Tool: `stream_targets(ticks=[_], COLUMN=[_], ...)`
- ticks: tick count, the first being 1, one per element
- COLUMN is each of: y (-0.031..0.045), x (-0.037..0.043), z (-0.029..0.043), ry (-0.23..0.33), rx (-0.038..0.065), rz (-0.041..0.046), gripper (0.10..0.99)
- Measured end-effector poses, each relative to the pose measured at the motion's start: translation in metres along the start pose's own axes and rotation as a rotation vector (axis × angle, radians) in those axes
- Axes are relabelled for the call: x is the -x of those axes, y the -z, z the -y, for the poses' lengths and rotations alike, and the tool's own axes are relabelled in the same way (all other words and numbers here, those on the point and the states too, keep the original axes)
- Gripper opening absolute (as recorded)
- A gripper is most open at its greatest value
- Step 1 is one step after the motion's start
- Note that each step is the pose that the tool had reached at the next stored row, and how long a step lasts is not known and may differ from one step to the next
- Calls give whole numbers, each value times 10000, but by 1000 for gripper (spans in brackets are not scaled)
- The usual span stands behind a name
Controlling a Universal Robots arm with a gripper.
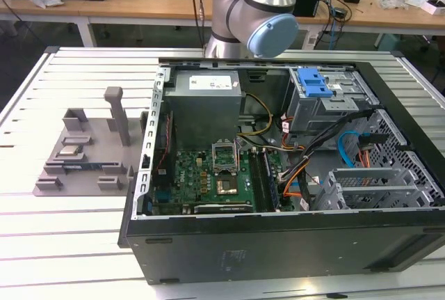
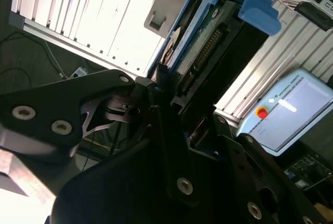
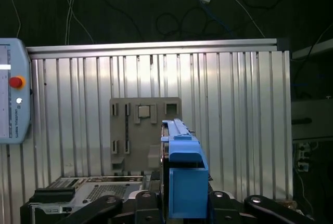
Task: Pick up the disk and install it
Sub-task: 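Pick up the disk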
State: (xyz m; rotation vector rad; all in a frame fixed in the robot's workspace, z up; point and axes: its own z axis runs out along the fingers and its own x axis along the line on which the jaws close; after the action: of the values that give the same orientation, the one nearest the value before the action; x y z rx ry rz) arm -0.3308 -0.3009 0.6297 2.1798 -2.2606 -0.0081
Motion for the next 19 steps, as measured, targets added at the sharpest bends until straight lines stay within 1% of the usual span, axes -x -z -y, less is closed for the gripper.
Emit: stream_targets(ticks=[3,5,8,10,12,15,19], y=[-62,-116,-166,-219,-247,-354,-433], x=[-1,-2,-3,-4,-5,-5,-5], z=[7,14,19,27,33,43,47], ry=[0,0,0,0,0,0,0], rx=[0,2,0,0,-1,0,0], rz=[0,0,1,1,0,0,0], gripper=[365,365,365,365,365,365,365])
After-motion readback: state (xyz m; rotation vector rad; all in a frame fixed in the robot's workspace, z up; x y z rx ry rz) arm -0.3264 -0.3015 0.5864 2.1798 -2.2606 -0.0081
